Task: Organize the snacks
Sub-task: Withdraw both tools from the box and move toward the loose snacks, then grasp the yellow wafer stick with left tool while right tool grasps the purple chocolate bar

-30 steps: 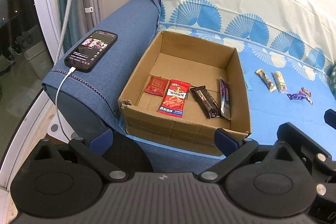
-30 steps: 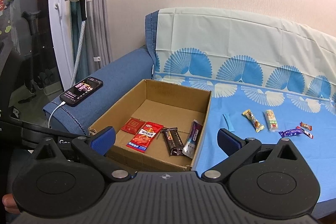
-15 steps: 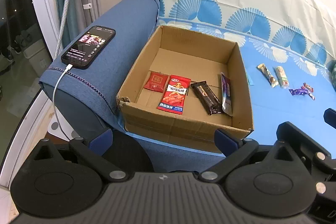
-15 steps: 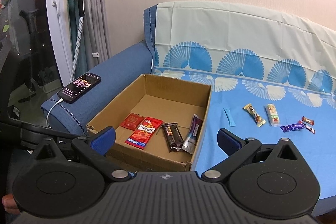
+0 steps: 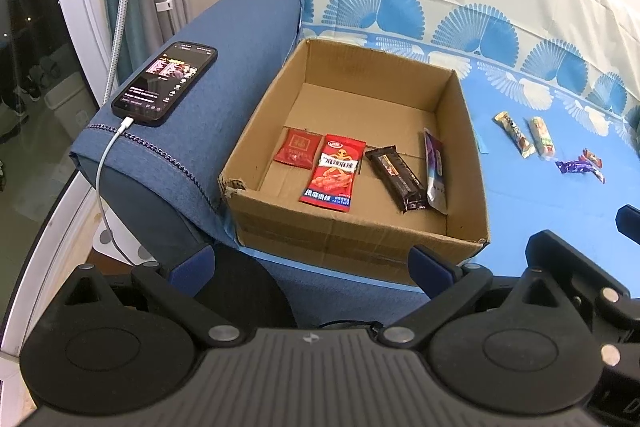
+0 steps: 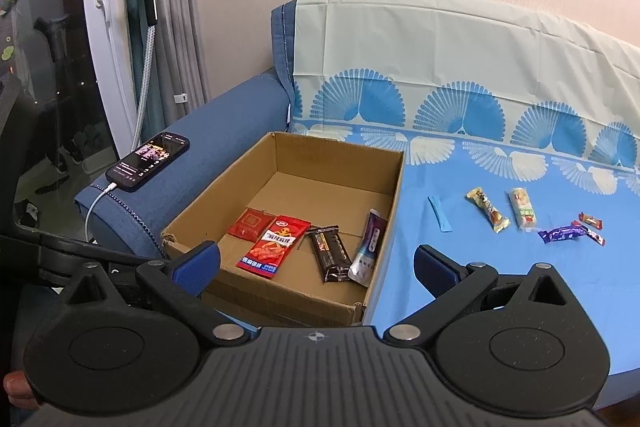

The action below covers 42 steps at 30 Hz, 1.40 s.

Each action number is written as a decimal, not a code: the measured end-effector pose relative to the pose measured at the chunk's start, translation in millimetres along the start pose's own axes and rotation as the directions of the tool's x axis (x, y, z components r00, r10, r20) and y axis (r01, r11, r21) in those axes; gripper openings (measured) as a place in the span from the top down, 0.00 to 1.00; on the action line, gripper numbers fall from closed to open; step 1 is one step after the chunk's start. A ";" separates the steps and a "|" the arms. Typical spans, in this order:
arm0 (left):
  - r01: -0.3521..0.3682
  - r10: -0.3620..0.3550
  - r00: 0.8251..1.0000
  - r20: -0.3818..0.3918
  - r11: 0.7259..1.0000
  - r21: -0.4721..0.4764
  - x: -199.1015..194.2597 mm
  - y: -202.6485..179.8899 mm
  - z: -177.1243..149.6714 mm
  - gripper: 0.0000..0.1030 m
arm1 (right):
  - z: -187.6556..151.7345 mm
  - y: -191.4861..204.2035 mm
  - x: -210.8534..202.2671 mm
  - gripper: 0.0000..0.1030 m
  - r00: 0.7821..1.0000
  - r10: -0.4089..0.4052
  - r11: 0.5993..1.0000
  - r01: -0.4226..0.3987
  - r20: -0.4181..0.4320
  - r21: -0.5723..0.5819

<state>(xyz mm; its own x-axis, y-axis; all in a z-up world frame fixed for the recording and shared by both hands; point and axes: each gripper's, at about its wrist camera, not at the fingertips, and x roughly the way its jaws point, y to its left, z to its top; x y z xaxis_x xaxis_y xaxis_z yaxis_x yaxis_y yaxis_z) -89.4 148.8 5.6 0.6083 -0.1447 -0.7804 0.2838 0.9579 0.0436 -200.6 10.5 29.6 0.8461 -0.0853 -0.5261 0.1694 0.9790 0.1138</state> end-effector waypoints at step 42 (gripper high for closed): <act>0.182 -0.180 0.946 -0.271 0.983 -0.018 324.9 -374.1 182.4 0.00 | -18.6 -434.0 220.9 0.01 0.869 -0.427 0.610 0.482 -0.252 0.629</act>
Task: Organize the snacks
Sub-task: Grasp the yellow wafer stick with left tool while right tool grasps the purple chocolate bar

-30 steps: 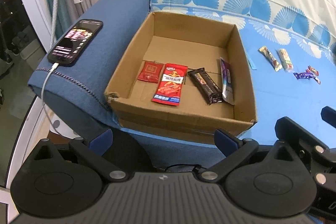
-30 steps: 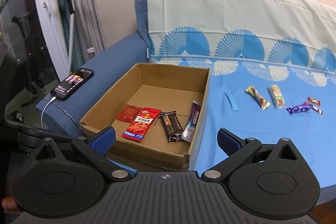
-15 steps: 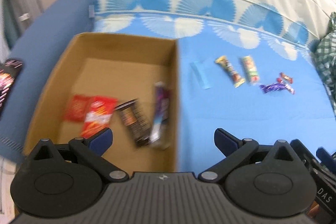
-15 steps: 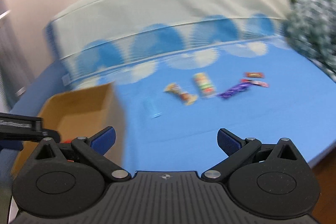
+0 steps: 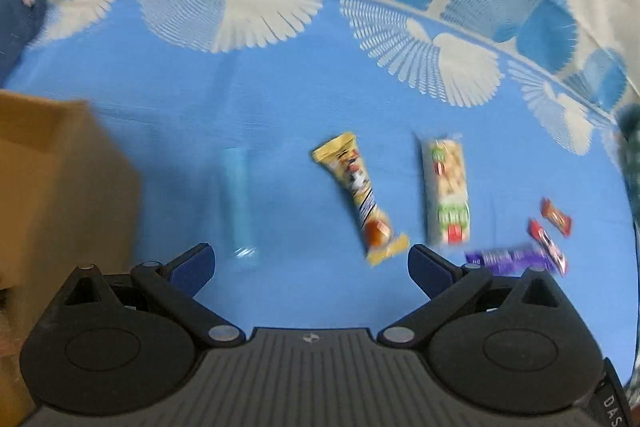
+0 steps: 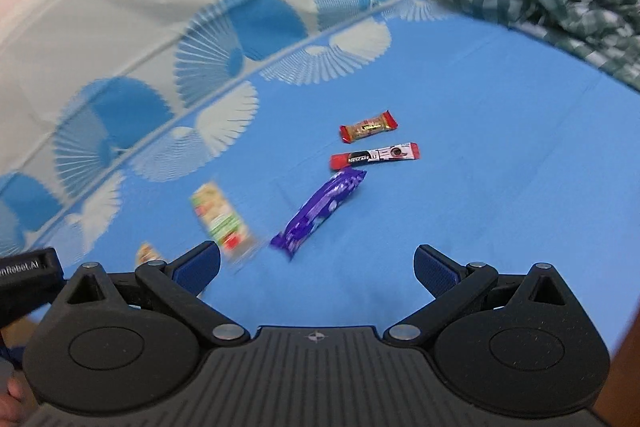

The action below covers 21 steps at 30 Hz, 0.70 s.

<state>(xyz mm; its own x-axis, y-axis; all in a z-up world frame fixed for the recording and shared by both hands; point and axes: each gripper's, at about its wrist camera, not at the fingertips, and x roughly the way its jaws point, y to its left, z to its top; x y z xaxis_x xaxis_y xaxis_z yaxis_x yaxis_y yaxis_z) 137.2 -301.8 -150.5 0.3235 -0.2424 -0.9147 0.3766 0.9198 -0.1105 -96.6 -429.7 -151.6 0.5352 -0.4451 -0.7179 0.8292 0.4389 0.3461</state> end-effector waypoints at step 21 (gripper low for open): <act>-0.092 0.089 0.996 0.027 0.992 0.087 84.5 -29.7 19.2 0.73 | -4.6 16.2 115.1 0.50 0.990 -0.136 0.968 0.142 0.042 -0.207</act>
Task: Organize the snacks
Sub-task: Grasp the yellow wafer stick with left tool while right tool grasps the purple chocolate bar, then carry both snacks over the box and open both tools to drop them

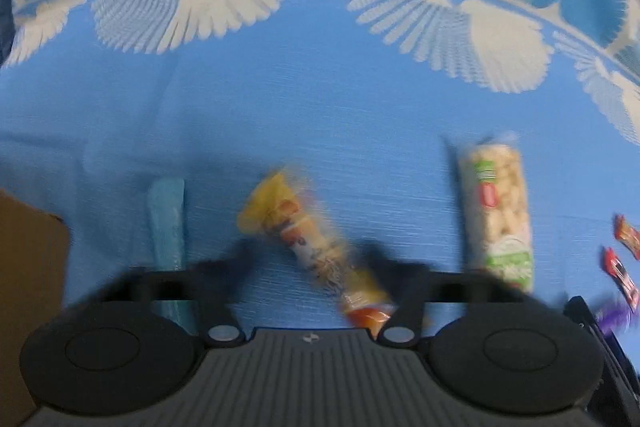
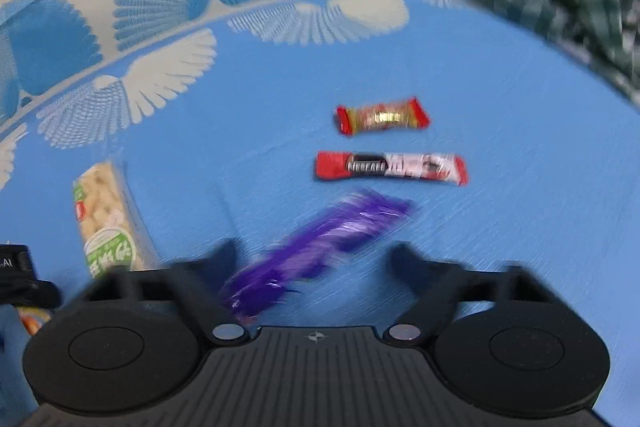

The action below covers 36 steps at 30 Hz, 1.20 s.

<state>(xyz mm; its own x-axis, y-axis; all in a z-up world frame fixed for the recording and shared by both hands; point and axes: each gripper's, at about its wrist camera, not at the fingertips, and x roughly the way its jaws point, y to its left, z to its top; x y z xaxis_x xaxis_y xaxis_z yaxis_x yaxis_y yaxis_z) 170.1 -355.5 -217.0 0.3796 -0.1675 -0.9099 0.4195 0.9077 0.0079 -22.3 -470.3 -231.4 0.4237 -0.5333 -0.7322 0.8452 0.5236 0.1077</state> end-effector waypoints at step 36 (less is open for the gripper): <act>0.102 -0.077 0.961 0.265 0.991 -0.082 -383.8 294.8 -256.8 0.89 | -161.1 62.6 -467.7 0.75 0.805 0.592 0.766 -0.571 -0.020 -0.296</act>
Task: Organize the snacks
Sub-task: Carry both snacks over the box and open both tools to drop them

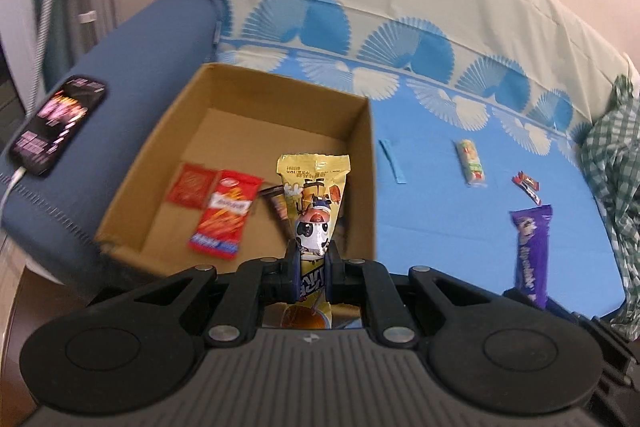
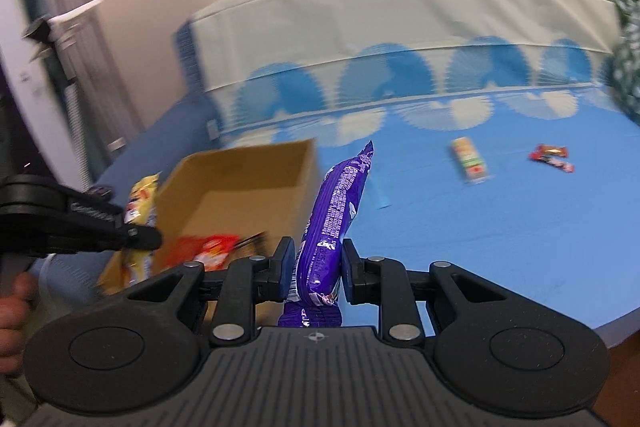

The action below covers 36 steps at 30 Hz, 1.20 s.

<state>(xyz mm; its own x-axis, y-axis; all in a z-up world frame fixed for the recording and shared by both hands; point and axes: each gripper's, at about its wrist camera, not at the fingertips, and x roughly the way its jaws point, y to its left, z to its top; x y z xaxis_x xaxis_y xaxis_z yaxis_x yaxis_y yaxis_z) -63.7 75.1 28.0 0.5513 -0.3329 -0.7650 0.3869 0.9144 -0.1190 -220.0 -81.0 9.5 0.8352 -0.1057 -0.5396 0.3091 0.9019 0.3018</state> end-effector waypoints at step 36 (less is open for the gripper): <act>0.057 -0.046 0.993 0.108 0.994 -0.094 -73.4 55.4 -51.7 0.89 | -17.8 64.8 -51.2 0.75 0.998 0.049 0.984 -0.042 0.034 -0.171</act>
<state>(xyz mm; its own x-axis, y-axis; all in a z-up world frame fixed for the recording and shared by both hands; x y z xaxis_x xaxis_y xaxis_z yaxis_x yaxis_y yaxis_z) -120.9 162.1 44.9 0.6096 -0.3979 -0.6856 0.3466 0.9116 -0.2209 -250.8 -9.8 42.7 0.8645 -0.0761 -0.4969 0.1916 0.9637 0.1858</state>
